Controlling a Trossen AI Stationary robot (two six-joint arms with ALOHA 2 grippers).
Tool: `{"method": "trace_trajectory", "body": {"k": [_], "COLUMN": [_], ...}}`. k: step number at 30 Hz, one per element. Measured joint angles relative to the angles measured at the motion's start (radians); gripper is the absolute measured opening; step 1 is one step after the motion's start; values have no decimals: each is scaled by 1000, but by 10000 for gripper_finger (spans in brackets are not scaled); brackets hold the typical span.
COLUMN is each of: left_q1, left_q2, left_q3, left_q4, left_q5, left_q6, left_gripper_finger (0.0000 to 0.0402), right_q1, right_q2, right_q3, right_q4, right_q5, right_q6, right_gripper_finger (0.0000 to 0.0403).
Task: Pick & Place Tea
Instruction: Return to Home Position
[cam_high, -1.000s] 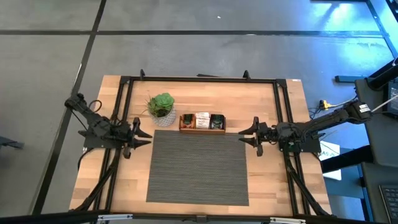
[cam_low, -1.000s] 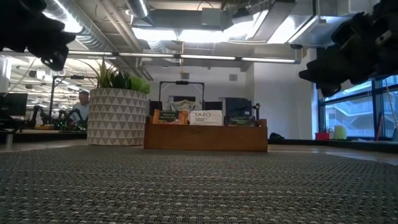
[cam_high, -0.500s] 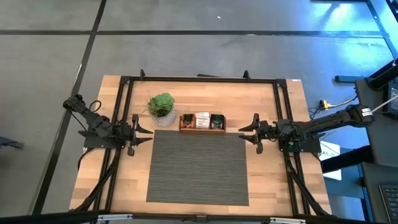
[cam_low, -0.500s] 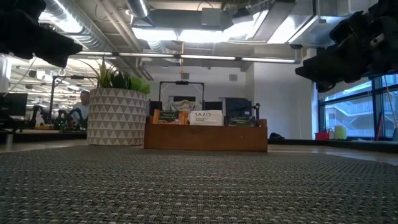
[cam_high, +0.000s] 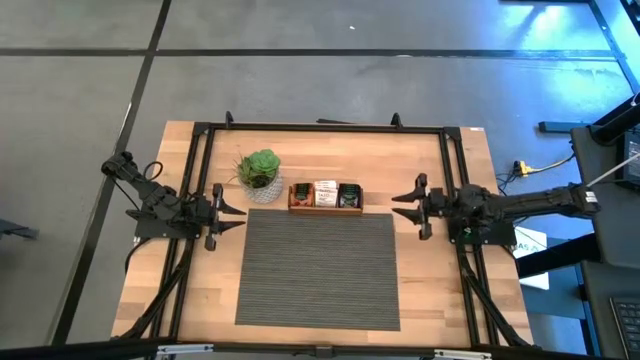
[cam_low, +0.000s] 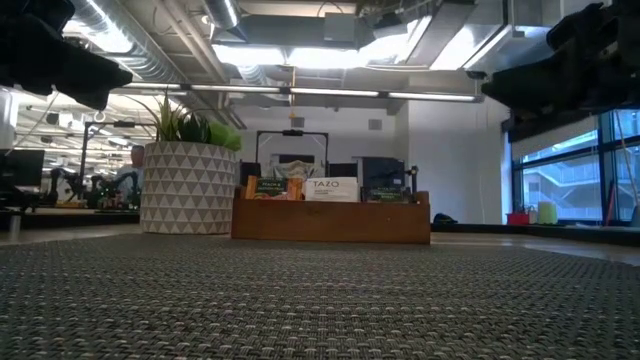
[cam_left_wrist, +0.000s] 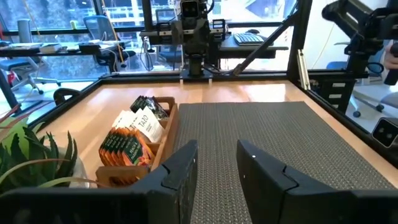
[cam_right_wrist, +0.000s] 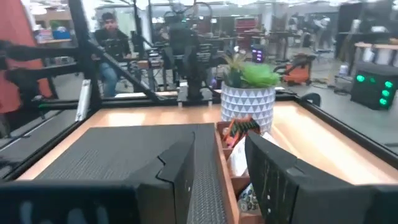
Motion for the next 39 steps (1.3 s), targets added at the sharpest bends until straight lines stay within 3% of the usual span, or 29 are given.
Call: {"method": "trace_trajectory", "body": {"k": [15,22,28,39], "left_q1": [0,0,0,0], "left_q2": [0,0,0,0], "left_q3": [0,0,0,0], "left_q4": [0,3,3,3], "left_q5": [0,2,9,10], "left_q6": [0,0,0,0], "left_gripper_finger": [109,109,109,109], "right_q1": [1,1,1,1], "right_q2": [-409,-407,-403,-402], "right_q3": [0,1,1,1], "right_q4": [-344,-405,-425,-424], "right_q5": [-162,-161,-159,-159], "right_q6": [0,29,159,156], "right_gripper_finger": [142,142,142,142]}}
